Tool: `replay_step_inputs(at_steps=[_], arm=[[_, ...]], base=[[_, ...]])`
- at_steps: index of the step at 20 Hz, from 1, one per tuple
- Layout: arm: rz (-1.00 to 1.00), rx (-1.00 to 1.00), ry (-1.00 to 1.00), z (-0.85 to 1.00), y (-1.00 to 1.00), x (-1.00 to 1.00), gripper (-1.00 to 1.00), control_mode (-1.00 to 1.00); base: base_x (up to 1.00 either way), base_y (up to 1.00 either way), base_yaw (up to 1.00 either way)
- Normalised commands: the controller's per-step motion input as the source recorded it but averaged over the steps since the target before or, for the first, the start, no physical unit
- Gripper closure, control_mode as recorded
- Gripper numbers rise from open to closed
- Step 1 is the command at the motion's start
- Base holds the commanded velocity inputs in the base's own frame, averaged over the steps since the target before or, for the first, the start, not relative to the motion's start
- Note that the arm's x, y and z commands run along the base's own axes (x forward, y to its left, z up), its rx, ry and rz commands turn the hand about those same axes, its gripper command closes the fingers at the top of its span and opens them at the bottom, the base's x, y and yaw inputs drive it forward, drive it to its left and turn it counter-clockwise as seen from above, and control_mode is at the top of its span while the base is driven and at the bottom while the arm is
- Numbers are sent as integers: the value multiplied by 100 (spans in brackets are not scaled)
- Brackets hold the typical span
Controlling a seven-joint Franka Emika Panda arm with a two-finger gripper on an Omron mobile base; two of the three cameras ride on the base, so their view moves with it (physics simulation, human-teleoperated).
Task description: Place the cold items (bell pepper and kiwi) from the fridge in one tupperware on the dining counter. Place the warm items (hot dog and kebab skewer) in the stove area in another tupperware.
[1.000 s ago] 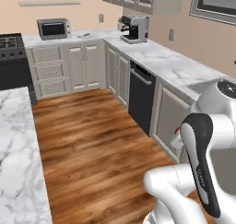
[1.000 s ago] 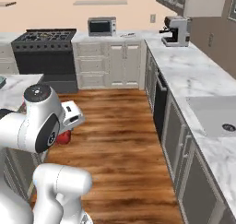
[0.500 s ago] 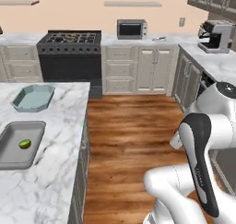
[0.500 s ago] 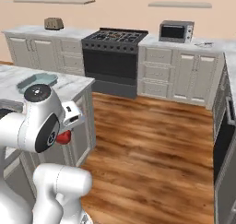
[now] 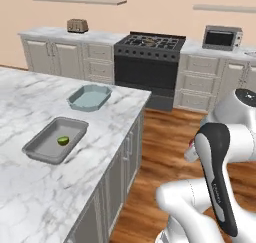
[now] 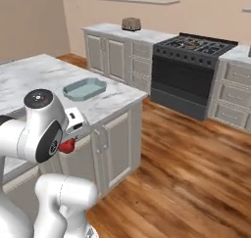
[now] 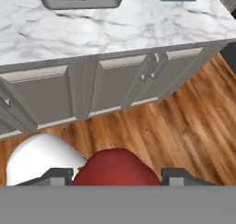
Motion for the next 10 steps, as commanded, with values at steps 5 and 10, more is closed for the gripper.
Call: replay_step_inputs(at_steps=[5, 10], arm=[[0, 0, 0, 0, 0, 0, 100, 100], [0, 0, 0, 0, 0, 0, 100, 100]], base=[[49, -30, 59], [27, -24, 60]])
